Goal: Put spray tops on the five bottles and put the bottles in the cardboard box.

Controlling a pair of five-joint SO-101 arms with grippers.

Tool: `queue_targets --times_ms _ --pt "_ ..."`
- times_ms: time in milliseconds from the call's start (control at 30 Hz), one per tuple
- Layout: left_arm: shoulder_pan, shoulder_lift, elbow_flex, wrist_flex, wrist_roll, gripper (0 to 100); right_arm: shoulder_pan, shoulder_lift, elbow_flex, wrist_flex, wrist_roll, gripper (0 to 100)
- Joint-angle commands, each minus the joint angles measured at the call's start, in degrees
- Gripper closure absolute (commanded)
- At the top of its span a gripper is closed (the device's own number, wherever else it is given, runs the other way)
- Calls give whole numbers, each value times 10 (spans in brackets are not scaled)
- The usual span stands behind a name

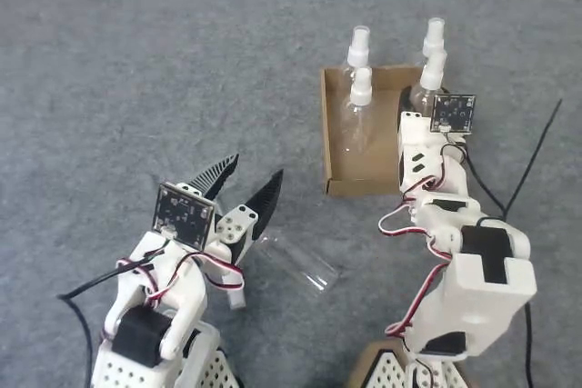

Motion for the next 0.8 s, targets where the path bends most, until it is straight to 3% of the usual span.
queue_targets --times_ms 0,233,767 --pt "-4 -7 -7 -14 -8 791 1 -13 -28 -10 0 931" --pt "-4 -7 -6 -14 -9 791 0 -12 -28 -9 0 782" --pt "-4 -7 -6 -14 -9 791 5 -29 -26 -8 1 779"
